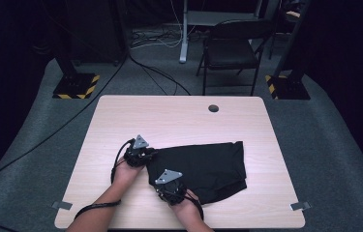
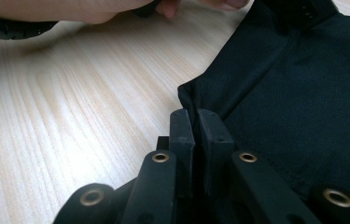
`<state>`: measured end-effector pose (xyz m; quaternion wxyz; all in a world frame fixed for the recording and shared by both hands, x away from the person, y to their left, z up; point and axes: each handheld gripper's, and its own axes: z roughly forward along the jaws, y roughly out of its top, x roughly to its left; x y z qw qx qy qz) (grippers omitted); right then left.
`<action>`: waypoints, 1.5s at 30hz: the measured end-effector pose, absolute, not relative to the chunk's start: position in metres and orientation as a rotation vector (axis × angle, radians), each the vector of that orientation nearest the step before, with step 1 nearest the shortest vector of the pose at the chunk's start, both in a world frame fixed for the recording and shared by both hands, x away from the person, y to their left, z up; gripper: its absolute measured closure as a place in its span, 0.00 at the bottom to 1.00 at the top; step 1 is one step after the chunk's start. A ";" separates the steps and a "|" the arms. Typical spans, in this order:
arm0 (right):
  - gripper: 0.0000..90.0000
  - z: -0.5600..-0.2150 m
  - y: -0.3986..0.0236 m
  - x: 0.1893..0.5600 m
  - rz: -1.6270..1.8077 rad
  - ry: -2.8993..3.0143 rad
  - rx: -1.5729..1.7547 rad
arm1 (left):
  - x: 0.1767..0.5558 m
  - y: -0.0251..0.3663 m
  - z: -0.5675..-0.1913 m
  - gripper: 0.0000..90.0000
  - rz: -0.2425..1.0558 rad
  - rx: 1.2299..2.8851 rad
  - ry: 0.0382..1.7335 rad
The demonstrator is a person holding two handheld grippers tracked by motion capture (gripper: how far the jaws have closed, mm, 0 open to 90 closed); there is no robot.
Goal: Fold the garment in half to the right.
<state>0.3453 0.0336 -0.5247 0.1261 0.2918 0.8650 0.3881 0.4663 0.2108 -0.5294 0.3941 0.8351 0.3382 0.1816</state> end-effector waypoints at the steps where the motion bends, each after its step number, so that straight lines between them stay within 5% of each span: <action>1: 0.94 -0.525 0.034 0.345 1.128 2.519 0.846 | 0.466 0.210 -0.529 0.84 0.470 2.120 0.855; 45: 0.95 -0.477 0.022 0.351 1.258 2.536 0.735 | 0.480 0.219 -0.474 0.92 0.361 2.108 0.879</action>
